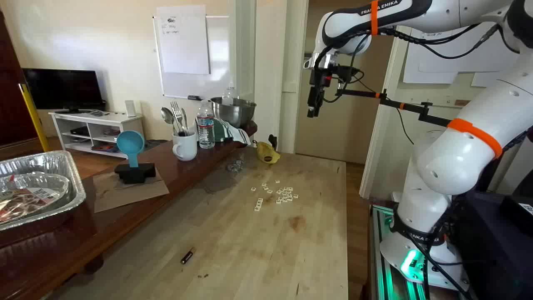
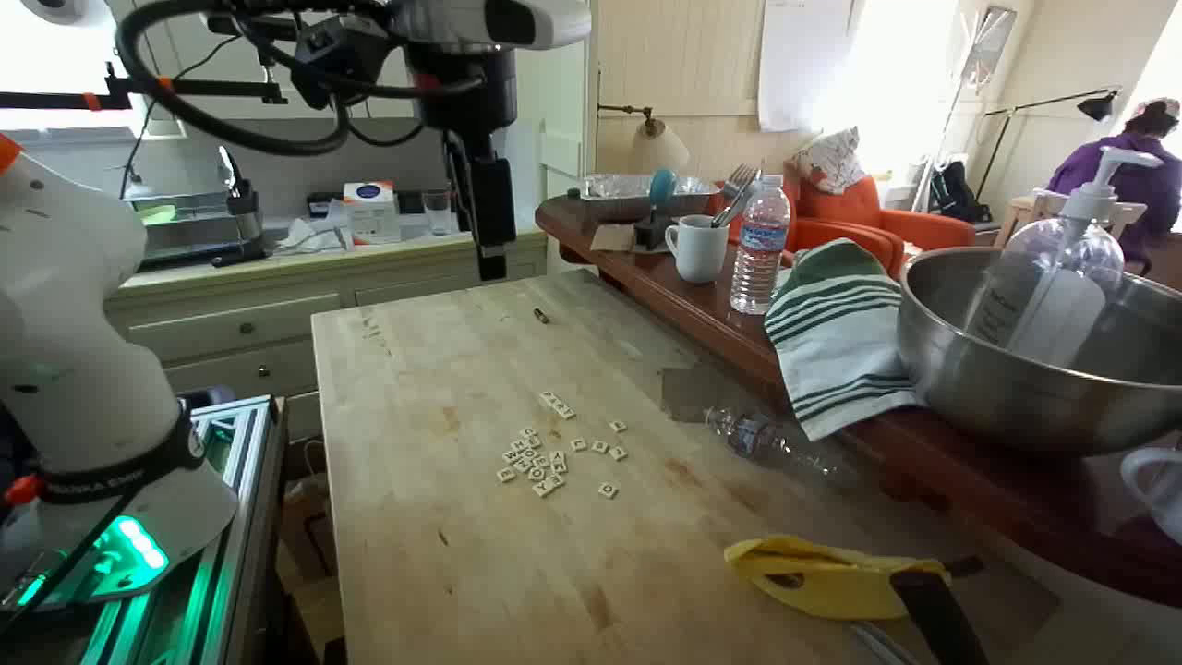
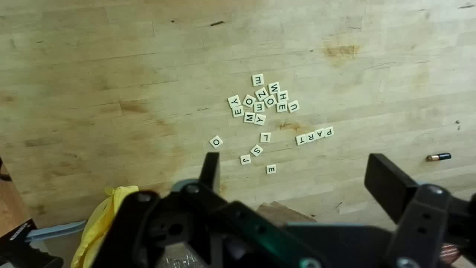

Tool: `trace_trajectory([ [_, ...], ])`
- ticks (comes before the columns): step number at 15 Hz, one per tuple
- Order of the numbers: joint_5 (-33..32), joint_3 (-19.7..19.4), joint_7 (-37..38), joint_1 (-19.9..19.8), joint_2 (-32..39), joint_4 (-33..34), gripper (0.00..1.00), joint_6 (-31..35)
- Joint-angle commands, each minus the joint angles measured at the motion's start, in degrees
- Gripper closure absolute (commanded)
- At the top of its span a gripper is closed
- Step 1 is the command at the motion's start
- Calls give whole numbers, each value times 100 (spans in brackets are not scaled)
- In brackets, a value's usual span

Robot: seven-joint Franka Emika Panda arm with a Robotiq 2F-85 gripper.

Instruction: Move one letter block to the left

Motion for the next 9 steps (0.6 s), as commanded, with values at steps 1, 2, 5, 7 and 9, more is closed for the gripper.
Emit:
trace_trajectory([
  [1,68,115,-63,-144,33,15,0,-14],
  [2,68,115,-63,-144,33,15,0,-14],
  [5,68,115,-63,-144,33,15,0,-14],
  [7,12,237,-119,-38,259,-93,0,246],
  [9,19,367,-155,52,452,-320,0,843],
])
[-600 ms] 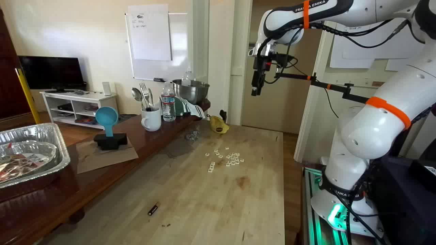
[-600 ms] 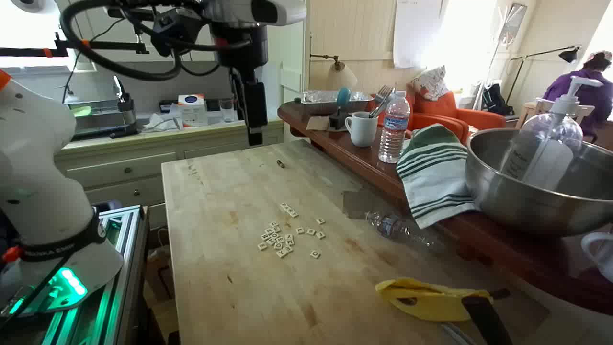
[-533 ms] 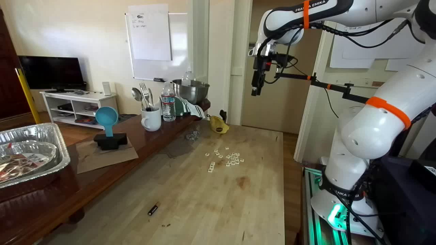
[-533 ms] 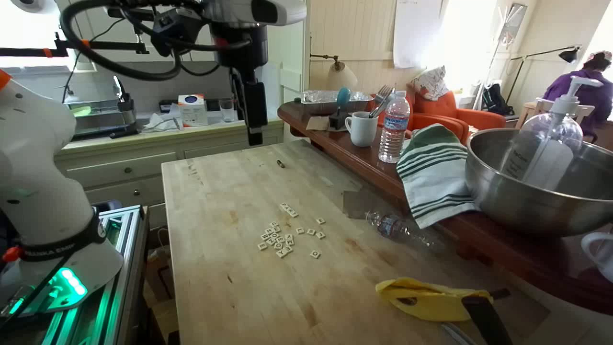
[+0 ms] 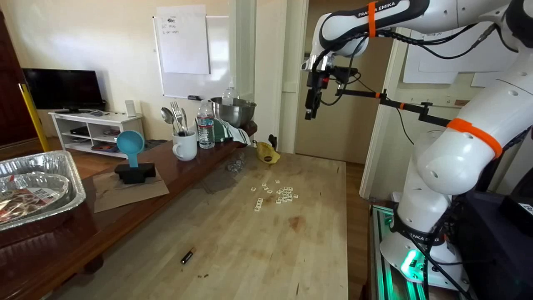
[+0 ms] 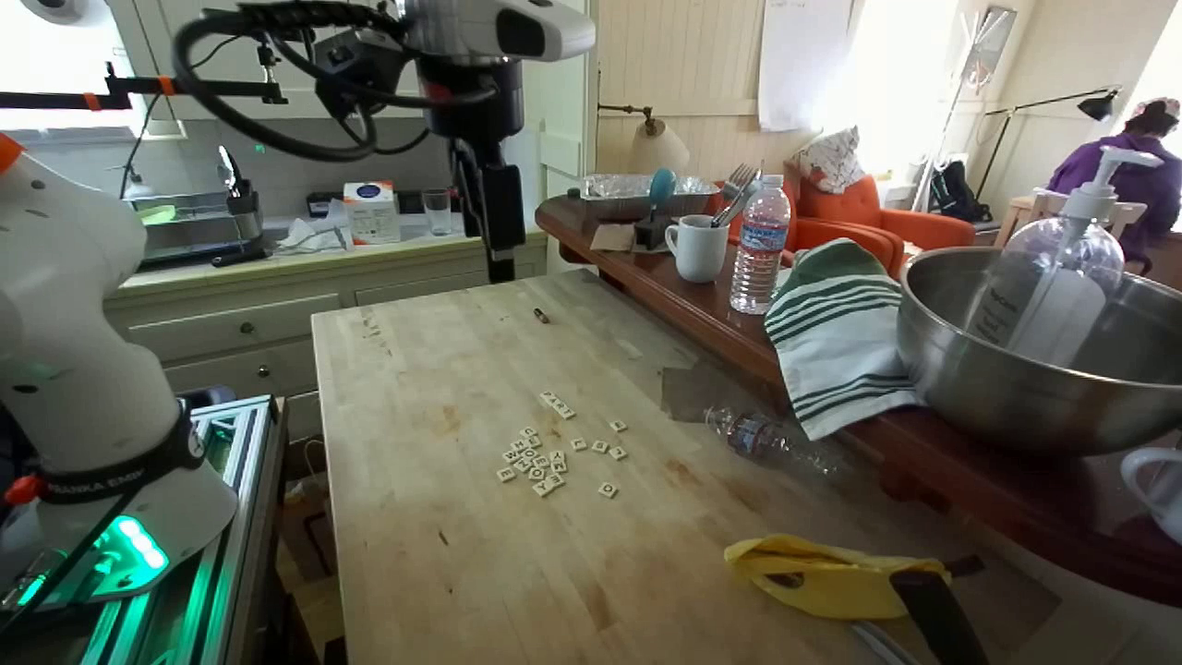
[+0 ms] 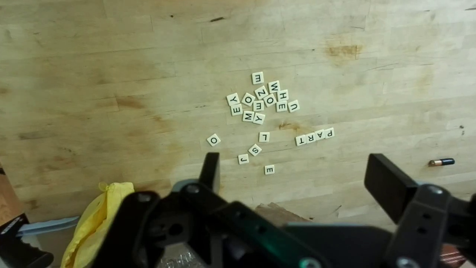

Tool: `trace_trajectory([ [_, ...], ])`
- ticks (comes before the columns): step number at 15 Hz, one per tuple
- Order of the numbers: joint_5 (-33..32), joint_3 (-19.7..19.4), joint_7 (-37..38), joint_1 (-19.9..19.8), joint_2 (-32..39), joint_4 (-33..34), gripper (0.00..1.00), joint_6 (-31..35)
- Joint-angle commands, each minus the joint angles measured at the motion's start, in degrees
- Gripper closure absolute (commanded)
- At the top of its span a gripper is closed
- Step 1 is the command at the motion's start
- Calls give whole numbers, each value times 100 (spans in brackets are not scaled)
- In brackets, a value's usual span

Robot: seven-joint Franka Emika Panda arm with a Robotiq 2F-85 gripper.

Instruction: Move one letter block to the left

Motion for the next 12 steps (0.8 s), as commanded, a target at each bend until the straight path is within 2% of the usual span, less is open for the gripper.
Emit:
trace_trajectory([
  [1,35,243,-230,120,503,-388,0,1104],
  [7,330,291,-954,371,1630,-849,0,3070],
  [10,691,333,-1607,435,2223,-769,0,3363],
  [11,667,425,-1473,358,2395,-578,0,3062],
  [12,505,502,-1308,233,2023,-843,0,3209],
])
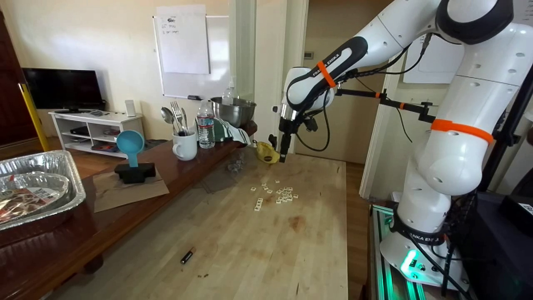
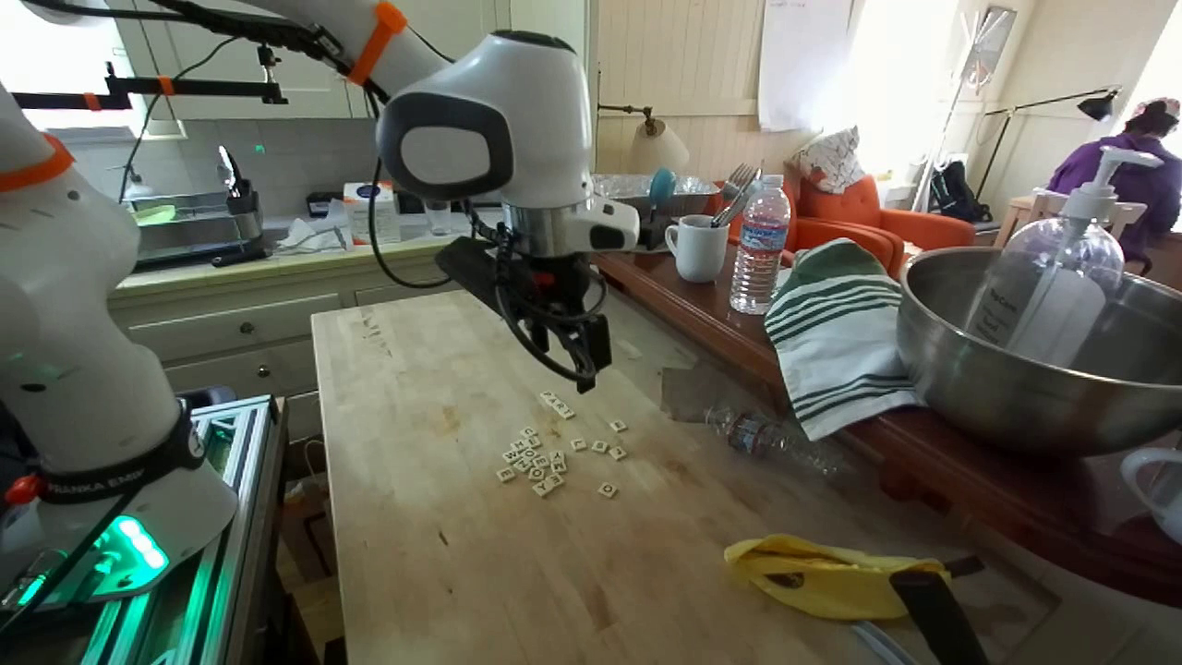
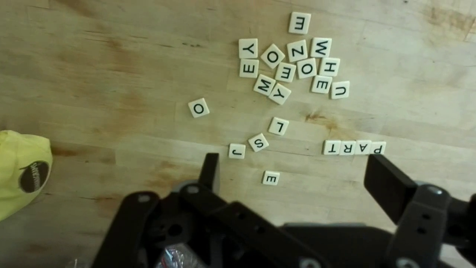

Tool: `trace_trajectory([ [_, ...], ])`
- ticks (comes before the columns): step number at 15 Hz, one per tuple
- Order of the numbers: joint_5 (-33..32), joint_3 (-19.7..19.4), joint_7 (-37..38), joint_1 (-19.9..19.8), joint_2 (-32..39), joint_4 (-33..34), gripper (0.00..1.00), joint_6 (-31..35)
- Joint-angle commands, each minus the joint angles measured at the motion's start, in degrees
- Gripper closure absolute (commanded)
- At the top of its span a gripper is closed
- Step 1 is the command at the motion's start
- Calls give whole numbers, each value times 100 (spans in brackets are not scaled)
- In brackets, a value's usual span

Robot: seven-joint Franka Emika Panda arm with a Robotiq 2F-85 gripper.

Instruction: Move one letter block to the left

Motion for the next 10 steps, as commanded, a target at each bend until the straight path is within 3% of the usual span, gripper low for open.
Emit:
trace_trajectory([
  [1,51,197,-40,-172,138,49,0,-10],
  [4,54,248,-38,-188,324,172,0,-11],
  [8,-167,395,-302,-216,749,100,0,633],
  [9,-145,421,-374,-228,915,102,3,860],
  [10,-136,457,-430,-244,1024,105,14,1012],
])
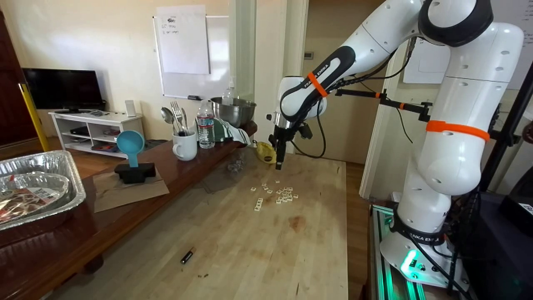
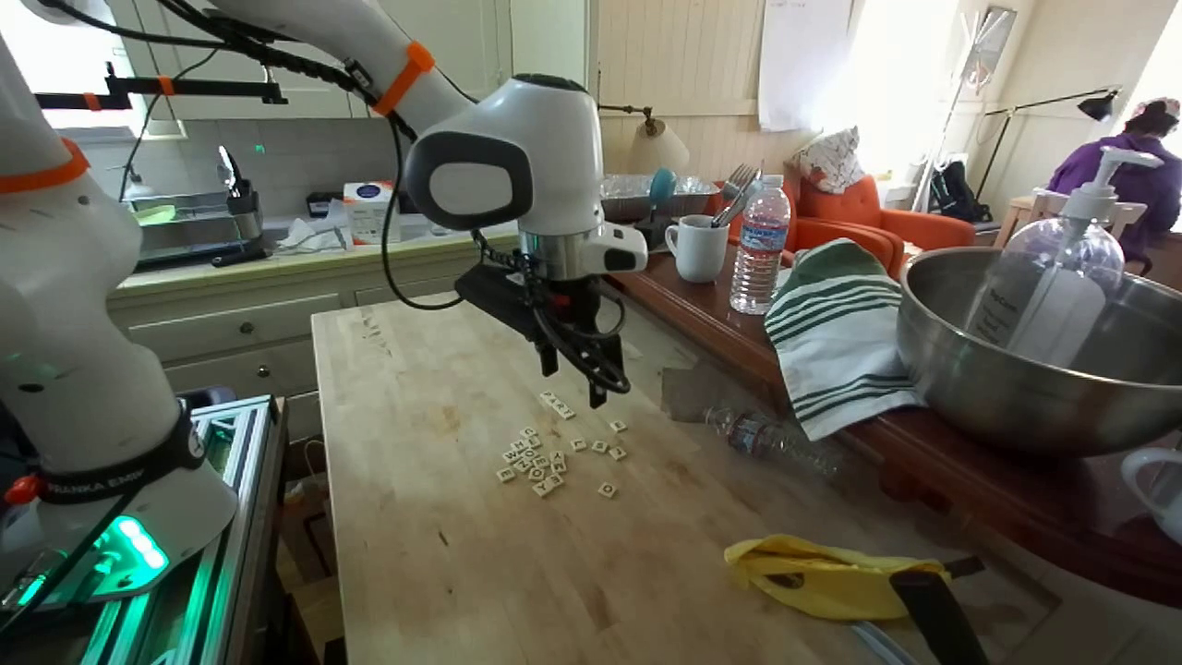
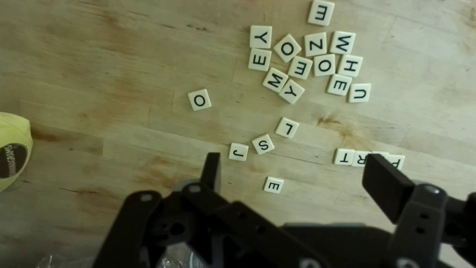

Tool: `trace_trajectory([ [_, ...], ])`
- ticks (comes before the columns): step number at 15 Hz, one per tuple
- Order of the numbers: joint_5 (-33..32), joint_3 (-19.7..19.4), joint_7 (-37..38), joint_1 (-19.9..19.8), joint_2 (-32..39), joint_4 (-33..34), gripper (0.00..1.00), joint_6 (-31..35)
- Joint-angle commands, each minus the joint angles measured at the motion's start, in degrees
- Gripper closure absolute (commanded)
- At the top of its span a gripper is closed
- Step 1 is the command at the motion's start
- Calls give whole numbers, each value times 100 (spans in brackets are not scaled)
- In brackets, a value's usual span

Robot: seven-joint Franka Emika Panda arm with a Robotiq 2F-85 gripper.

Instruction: Move one letter block to the left

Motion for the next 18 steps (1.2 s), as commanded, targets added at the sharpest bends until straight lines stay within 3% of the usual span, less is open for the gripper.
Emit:
trace_trajectory([
  [1,-9,192,-297,-160,630,39,28,696],
  [3,153,301,-569,-233,916,77,36,1007],
  [11,402,1039,-1161,-848,1725,278,100,1999],
  [18,300,1502,-1220,-1248,2116,537,100,2158],
])
